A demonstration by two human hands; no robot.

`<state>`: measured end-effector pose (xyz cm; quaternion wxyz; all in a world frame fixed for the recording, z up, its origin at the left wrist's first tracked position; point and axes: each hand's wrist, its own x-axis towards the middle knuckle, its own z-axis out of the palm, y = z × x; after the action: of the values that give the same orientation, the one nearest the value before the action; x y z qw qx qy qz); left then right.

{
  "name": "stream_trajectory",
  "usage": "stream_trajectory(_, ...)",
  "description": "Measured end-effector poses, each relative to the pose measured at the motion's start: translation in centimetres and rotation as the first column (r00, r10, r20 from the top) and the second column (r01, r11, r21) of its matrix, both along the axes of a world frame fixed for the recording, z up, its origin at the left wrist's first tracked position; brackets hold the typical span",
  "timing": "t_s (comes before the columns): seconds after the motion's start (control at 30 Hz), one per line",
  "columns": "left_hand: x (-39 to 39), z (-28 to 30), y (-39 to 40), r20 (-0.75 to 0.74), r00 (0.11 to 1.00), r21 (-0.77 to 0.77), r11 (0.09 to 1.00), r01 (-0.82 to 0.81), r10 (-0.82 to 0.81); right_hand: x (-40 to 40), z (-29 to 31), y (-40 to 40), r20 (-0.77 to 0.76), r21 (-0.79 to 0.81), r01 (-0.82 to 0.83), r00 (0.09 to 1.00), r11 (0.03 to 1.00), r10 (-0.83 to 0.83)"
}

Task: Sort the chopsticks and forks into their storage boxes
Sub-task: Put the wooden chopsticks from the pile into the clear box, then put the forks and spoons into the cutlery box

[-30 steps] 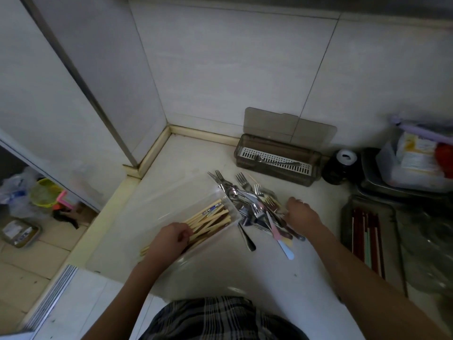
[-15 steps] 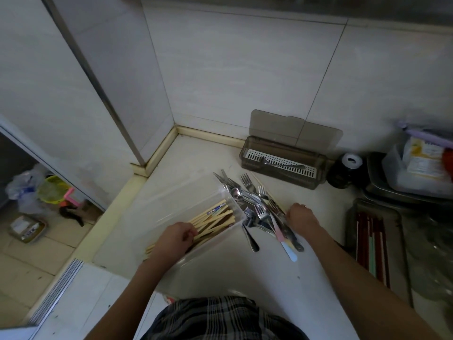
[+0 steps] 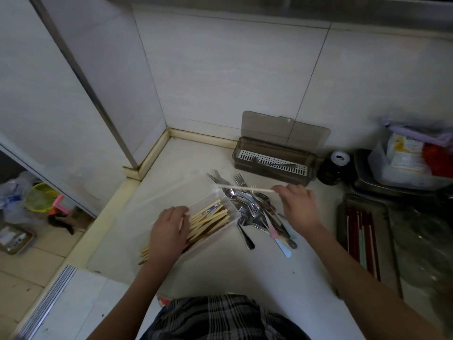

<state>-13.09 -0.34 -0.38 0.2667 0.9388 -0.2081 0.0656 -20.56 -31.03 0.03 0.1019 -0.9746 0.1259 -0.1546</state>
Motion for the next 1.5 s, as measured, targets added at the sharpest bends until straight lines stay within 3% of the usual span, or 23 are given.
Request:
stream_trajectory(0.07, -0.6, 1.3, -0.3, 0.156, 0.987, -0.014, 0.999, 0.032, -0.029, 0.6, 0.4, 1.9, -0.026, -0.018, -0.184, 0.983, 0.983, 0.184)
stream_trajectory(0.13, -0.7, 1.8, -0.4, 0.205, 0.966, 0.066, 0.987, 0.146, -0.157, 1.7, 0.4, 4.1, -0.038, -0.016, -0.33, 0.943, 0.944, 0.33)
stream_trajectory(0.2, -0.9, 1.8, -0.8, 0.176, 0.938, 0.191, 0.945, 0.264, -0.297, 2.8, 0.4, 6.3, -0.03, 0.038, -0.439, 0.897, 0.898, 0.44)
stream_trajectory(0.3, -1.3, 0.4, -0.9, 0.04, 0.939, 0.334, 0.89, 0.31, -0.342, 3.7, 0.2, 8.6, 0.026, 0.143, -0.513, 0.857, 0.846, 0.515)
stream_trajectory(0.37, -1.1, -0.4, -0.4, -0.037, 0.945, 0.404, 0.86, 0.313, -0.326, 3.6, -0.1, 9.1, 0.036, 0.176, -0.467, 0.883, 0.867, 0.468)
stream_trajectory(0.5, -0.9, -0.6, -0.2, -0.115, 0.937, 0.497, 0.797, 0.343, -0.331, 2.5, -0.7, 8.2, -0.081, 0.315, -0.199, 0.969, 0.928, 0.235)
stream_trajectory(0.63, -0.5, -0.8, -0.8, -0.127, 0.965, 0.451, 0.853, 0.263, -0.23, 1.9, -2.3, 6.8, -0.139, 0.435, 0.005, 0.988, 0.9, 0.061)
stream_trajectory(0.8, 1.2, 0.5, -0.3, -0.156, 0.988, 0.393, 0.917, 0.066, -0.005, 2.0, -3.9, 5.2, -0.529, 0.213, 0.239, 0.844, 0.947, -0.094)
stream_trajectory(0.97, 3.5, 1.2, 0.6, -0.171, 0.977, 0.367, 0.928, -0.056, 0.127, 4.4, -4.8, 5.2, -0.637, 0.15, 0.208, 0.768, 0.967, -0.066)
stream_trajectory(1.1, 5.0, 0.9, 0.4, -0.229, 0.964, 0.447, 0.894, -0.022, 0.138, 5.6, -5.2, 5.9, -0.607, 0.123, 0.177, 0.792, 0.976, -0.067)
stream_trajectory(1.27, 5.9, -0.3, -0.5, -0.266, 0.951, 0.462, 0.887, -0.019, 0.159, 4.1, -6.3, 5.9, -0.363, 0.05, 0.093, 0.929, 0.994, -0.068)
stream_trajectory(1.5, 6.6, -0.6, -1.9, -0.27, 0.943, 0.489, 0.871, -0.041, 0.196, -0.1, -7.9, 5.2, -0.255, -0.054, -0.094, 0.964, 0.994, 0.077)
